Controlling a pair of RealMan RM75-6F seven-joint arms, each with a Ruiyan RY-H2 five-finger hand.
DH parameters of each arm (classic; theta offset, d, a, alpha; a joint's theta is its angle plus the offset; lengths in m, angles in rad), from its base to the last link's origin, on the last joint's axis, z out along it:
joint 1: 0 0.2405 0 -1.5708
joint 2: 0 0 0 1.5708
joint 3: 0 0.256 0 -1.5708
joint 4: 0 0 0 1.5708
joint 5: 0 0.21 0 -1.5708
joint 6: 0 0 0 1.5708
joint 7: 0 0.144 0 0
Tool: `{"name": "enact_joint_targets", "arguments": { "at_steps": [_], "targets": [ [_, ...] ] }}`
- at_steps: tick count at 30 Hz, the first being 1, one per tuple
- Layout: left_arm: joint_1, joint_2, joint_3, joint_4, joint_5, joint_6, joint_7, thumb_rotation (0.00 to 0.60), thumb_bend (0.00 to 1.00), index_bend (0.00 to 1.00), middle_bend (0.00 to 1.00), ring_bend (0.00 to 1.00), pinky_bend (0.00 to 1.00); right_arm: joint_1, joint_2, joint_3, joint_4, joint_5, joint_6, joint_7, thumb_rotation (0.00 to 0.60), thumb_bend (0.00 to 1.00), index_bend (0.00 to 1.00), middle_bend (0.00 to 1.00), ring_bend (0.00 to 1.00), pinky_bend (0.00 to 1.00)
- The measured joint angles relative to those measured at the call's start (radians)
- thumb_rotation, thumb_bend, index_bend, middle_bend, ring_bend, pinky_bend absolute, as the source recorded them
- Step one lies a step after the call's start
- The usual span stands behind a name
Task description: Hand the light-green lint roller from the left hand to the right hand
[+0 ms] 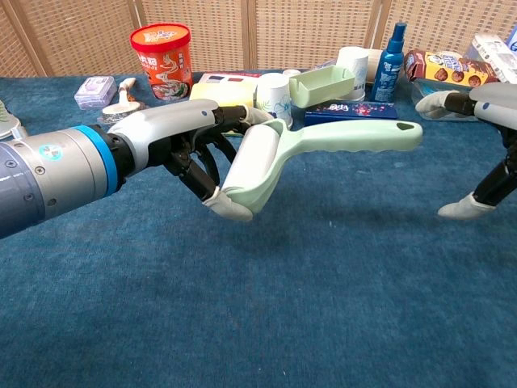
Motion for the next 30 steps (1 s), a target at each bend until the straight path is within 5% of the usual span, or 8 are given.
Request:
{"name": "enact_joint_targets", "arguments": {
  "at_steps": [7,15,22,26,30],
  "targets": [
    [-0.016,-0.015,-0.007,0.003,-0.058,-0.012,0.012,0.600,0.00,0.22,0.25,0.26,0.38,0.024,-0.020,-0.006,-0.016,-0.017,0.028,-0.034,0.600,0.02,0.00,0.00,0.00,0.00],
    [-0.035,-0.018,-0.028,-0.001,-0.102,-0.045,-0.012,0.600,0.00,0.22,0.25,0.26,0.38,0.035,-0.007,-0.026,-0.007,-0.093,-0.029,0.043,0.600,0.28,0.00,0.04,0.00,0.12],
    [-0.034,-0.017,-0.032,0.002,-0.085,-0.053,-0.045,0.600,0.00,0.22,0.25,0.26,0.38,0.034,0.042,-0.044,0.011,-0.136,-0.134,0.198,0.600,0.36,0.00,0.08,0.00,0.15],
    [-0.034,-0.018,-0.034,0.001,-0.086,-0.059,-0.066,0.600,0.00,0.22,0.25,0.26,0.38,0.037,0.092,-0.053,0.017,-0.137,-0.221,0.287,0.600,0.49,0.01,0.20,0.07,0.24],
    [-0.037,-0.026,-0.033,0.004,-0.092,-0.061,-0.070,0.600,0.00,0.22,0.25,0.26,0.38,0.046,0.120,-0.065,0.039,-0.153,-0.270,0.331,0.600,0.57,0.14,0.35,0.17,0.36]
  ]
}}
